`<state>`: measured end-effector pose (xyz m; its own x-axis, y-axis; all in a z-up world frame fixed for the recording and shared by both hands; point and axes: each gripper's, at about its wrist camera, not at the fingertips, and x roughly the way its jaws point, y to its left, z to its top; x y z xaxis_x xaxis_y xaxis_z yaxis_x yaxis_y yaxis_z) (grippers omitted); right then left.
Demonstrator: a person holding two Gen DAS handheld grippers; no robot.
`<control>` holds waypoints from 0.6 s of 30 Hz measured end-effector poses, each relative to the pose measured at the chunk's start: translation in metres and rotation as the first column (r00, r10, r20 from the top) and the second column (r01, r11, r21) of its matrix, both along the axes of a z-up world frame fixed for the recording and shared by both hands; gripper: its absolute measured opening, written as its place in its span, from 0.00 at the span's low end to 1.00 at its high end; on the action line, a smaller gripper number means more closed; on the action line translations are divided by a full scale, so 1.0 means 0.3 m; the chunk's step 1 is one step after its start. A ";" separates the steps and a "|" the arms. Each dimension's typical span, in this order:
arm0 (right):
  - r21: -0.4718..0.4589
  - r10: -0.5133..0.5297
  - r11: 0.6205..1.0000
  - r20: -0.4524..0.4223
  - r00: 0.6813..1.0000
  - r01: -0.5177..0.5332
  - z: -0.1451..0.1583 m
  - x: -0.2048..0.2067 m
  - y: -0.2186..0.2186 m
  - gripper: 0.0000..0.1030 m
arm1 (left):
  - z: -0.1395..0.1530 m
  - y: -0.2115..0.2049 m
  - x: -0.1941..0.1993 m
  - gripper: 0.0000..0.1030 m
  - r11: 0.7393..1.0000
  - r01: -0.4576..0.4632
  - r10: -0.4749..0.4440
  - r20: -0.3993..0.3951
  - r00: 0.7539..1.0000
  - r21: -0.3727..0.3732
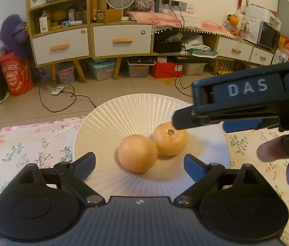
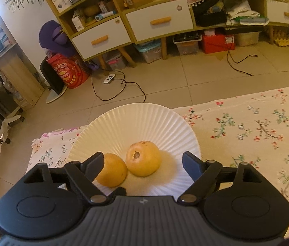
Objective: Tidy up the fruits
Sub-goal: 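Lower and release the grapefruit with the left tool while the right tool releases the pear onto the plate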
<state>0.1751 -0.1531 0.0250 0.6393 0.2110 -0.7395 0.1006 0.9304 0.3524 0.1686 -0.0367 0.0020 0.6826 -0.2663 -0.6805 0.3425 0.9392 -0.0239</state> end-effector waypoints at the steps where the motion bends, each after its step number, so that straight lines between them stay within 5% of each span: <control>1: -0.004 -0.002 1.000 -0.001 1.000 0.002 0.004 -0.010 -0.003 0.82 | 0.005 0.003 -0.010 0.77 1.000 -0.001 0.001 0.001 1.000 0.001; 18: -0.073 0.012 0.997 -0.016 1.000 -0.013 0.054 -0.207 -0.012 0.90 | 0.074 0.076 -0.205 0.83 0.998 0.011 -0.010 -0.027 1.000 0.054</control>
<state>0.1130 -0.1567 0.0413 0.6254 0.1638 -0.7629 0.0936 0.9549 0.2817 0.1070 -0.0139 0.0243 0.6610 -0.2359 -0.7123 0.3524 0.9357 0.0171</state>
